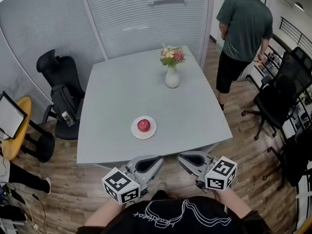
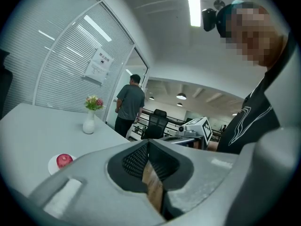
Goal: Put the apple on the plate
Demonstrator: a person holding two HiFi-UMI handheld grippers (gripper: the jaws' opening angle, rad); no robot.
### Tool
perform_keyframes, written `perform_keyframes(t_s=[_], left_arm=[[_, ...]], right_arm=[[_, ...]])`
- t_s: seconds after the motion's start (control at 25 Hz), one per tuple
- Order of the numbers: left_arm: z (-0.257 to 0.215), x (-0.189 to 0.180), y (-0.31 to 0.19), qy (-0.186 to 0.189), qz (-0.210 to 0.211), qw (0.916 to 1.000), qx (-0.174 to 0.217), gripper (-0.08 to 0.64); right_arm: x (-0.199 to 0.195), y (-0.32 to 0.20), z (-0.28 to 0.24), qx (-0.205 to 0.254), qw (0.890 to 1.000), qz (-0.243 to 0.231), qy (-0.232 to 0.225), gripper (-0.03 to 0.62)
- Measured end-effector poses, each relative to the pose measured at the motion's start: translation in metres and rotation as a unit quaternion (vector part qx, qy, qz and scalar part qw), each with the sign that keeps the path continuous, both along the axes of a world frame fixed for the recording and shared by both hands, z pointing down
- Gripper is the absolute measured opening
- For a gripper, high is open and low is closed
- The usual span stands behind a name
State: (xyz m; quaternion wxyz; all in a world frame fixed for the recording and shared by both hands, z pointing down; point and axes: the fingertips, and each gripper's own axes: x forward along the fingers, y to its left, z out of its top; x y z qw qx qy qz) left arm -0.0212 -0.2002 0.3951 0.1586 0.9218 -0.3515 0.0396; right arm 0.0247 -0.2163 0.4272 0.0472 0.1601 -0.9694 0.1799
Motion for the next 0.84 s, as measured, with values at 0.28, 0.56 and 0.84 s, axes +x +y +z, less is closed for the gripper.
perform_keyframes(t_s=[0.28,0.56,0.84], left_arm=[[0.006,0.006,0.007,-0.020,-0.010,0.9998,-0.002,0.014],[0.010,0.000,0.011,-0.027,-0.017,0.9995,-0.005,0.014],[0.020,-0.001,0.017,-0.039,-0.016,0.9991,-0.006,0.014]], right_arm=[[0.007,0.006,0.000,-0.005,1.000,0.005,-0.010,0.008],[0.001,0.013,0.003,-0.009,1.000,-0.001,-0.008,0.009],[0.000,0.018,0.009,-0.013,1.000,0.002,-0.006,0.009]])
